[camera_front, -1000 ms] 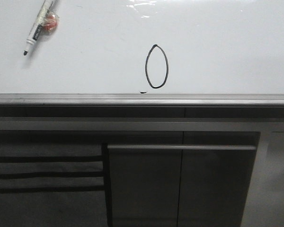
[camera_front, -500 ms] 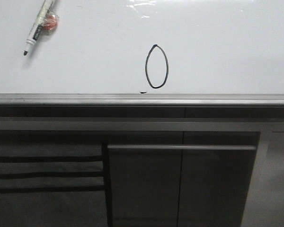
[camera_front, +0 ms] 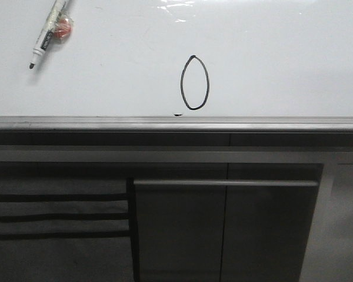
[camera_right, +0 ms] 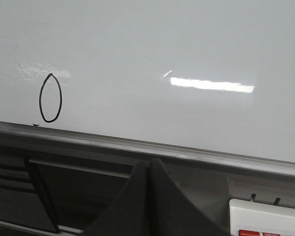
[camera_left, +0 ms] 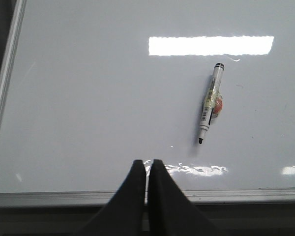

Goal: Write number 0 on whiteboard

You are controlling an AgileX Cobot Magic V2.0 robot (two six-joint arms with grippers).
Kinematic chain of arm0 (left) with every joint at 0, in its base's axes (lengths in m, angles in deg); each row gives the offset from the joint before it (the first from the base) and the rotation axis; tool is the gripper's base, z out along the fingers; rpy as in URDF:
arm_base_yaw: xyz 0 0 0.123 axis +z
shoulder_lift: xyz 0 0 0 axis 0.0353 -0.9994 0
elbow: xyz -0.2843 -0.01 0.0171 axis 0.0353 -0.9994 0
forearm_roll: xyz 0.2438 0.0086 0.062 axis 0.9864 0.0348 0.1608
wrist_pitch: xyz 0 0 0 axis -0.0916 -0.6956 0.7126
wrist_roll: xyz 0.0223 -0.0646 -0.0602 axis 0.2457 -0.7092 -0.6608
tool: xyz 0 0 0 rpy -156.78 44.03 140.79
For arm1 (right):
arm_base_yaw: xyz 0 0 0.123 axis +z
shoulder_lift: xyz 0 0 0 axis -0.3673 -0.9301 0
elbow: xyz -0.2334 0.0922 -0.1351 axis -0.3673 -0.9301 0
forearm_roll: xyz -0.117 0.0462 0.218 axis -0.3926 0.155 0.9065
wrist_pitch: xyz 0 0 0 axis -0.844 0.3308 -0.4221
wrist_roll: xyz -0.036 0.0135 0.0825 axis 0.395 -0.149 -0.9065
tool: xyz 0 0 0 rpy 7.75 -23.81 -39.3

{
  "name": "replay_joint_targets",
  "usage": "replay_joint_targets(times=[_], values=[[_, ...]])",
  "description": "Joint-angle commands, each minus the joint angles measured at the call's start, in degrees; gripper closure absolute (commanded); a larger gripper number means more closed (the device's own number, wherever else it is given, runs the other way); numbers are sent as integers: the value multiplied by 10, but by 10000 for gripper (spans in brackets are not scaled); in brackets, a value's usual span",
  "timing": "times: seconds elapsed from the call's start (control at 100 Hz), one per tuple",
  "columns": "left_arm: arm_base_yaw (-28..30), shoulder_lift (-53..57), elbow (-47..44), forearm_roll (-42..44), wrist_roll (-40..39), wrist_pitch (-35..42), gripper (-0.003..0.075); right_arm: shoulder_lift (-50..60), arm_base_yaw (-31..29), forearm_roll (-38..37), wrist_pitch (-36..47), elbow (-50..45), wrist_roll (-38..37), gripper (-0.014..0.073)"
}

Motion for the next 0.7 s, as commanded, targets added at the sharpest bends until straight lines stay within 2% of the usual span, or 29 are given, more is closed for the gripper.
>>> replay_joint_targets(times=[0.0, 0.13, 0.31, 0.49, 0.54, 0.69], values=[[3, 15, -14, -1, -5, 40, 741, -6, -5, -2, 45, 14, 2, 666], [3, 15, -14, -1, -5, 40, 741, 42, -14, -2, 86, -30, 2, 666], [3, 15, -14, -1, -5, 40, 741, 105, -41, 13, 229, -154, 2, 666], [3, 15, -14, -1, -5, 40, 741, 162, -42, 17, 329, -263, 2, 666], [3, 15, -14, -1, -5, 40, 741, 175, -43, 16, 294, -262, 4, 666], [3, 15, -14, -1, -5, 40, 741, 172, -43, 15, 300, -264, 7, 666]])
